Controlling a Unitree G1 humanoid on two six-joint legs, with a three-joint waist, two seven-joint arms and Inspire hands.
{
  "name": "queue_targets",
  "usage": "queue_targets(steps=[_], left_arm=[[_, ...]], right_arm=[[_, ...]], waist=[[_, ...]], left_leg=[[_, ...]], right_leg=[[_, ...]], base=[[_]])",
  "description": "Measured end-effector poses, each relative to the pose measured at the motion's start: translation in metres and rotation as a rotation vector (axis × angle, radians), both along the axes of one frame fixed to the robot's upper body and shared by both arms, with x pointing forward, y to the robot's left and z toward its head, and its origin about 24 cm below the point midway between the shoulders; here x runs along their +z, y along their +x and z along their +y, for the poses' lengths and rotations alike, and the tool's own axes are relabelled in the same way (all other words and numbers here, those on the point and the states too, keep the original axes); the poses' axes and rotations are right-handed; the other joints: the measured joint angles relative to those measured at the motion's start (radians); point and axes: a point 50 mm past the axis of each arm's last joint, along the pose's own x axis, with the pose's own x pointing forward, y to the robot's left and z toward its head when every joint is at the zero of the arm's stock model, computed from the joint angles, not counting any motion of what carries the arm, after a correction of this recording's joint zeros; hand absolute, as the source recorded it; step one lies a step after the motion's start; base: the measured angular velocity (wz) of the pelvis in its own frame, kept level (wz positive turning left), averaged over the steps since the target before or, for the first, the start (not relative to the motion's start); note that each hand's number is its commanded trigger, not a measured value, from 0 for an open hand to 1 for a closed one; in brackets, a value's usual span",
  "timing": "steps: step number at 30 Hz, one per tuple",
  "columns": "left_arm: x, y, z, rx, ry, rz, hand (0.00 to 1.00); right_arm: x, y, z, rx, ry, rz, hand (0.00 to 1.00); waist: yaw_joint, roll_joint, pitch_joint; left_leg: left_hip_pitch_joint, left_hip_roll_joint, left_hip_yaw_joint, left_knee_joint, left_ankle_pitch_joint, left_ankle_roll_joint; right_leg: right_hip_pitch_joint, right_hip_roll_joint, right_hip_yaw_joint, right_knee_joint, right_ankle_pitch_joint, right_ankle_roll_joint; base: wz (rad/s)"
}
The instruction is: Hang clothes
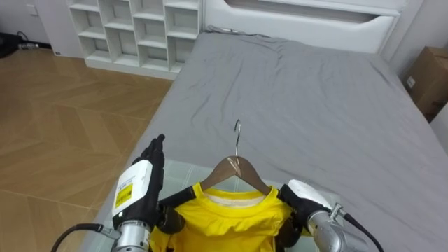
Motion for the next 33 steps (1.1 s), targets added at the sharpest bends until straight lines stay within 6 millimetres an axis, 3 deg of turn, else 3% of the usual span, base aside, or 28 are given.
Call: queue_targets(steps=[12, 17, 27, 33], left_arm=[[-0.002, 0.000, 0.006, 0.011, -0.029, 0.022, 0.00], [0.000, 0.001, 0.012, 0.023, -0.029, 0.014, 0.00], [-0.002, -0.001, 0.026, 0.035, -0.058, 0.038, 0.00], [-0.014, -0.009, 0.039, 0.076, -0.059, 0.078, 0.00]], right_arm=[[0.003, 0.002, -0.006, -0.083, 0.105, -0.001, 1.00], [0.007, 0.004, -0.032, -0.215, 0.200, -0.008, 1.00], [0.013, 0.004, -0.064, -0.365, 0.291, -0.046, 1.00], [0.008, -0.009, -0.091, -0.455, 0.271, -0.062, 1.00]], waist=[[-0.024, 0.005, -0.0088], [-0.025, 0.012, -0.0099], [-0.049, 0.014, -0.0092], [-0.048, 0.017, -0.0100]], left_leg=[[0.015, 0.000, 0.000, 0.001, 0.000, 0.000], [0.021, -0.002, -0.001, 0.000, 0.000, 0.000], [0.024, -0.002, 0.001, -0.001, 0.000, 0.000], [0.033, -0.002, 0.001, -0.001, 0.000, 0.000]], right_leg=[[0.020, -0.001, -0.006, -0.002, 0.000, 0.000], [0.025, -0.009, -0.009, -0.003, -0.001, 0.002], [0.030, -0.010, -0.015, -0.002, -0.002, 0.003], [0.040, -0.011, -0.014, -0.003, -0.008, 0.006]], base=[[0.01], [0.02], [0.02], [0.00]])
